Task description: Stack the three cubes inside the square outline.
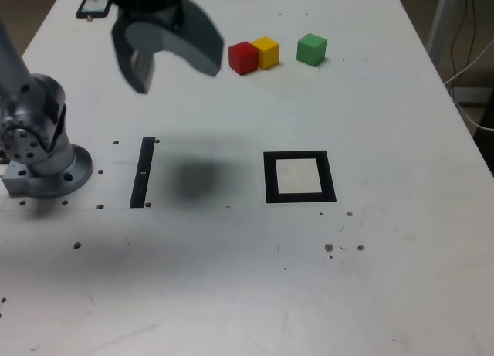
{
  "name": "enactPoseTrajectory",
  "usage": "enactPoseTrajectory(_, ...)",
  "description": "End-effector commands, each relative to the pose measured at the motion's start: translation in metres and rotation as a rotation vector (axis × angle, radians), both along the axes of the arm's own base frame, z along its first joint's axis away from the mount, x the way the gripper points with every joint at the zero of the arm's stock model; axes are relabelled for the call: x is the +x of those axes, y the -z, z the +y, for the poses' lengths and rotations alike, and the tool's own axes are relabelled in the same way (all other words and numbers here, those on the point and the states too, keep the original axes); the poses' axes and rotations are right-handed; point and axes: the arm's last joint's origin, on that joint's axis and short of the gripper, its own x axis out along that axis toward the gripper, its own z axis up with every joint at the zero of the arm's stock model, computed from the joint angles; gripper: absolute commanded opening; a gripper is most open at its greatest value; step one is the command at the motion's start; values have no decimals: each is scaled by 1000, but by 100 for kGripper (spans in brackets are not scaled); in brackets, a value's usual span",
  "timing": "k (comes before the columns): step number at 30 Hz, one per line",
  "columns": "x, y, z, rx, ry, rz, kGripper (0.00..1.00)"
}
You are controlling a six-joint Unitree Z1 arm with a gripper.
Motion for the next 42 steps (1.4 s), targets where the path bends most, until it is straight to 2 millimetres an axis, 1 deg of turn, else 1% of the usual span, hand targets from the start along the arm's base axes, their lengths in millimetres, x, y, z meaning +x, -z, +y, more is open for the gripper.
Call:
enactPoseTrajectory(1,8,-5,5,6,8,4,100)
enactPoseTrajectory(5,18,-11,17,26,27,18,100)
enactPoseTrajectory(9,30,-11,32,48,23,48,100)
enactPoseTrajectory(17,48,1,75,-12,-152,87,100)
enactPoseTrajectory(23,61,3,105,-6,-229,82,100)
enactPoseTrajectory(28,62,10,141,-29,-337,95,100)
enactPoseTrajectory(31,58,18,167,-81,-440,90,100)
enactPoseTrajectory(35,57,24,192,-149,-546,60,100)
enactPoseTrajectory(38,58,22,204,-168,-614,31,100)
enactPoseTrajectory(42,60,21,211,-156,-706,15,100)
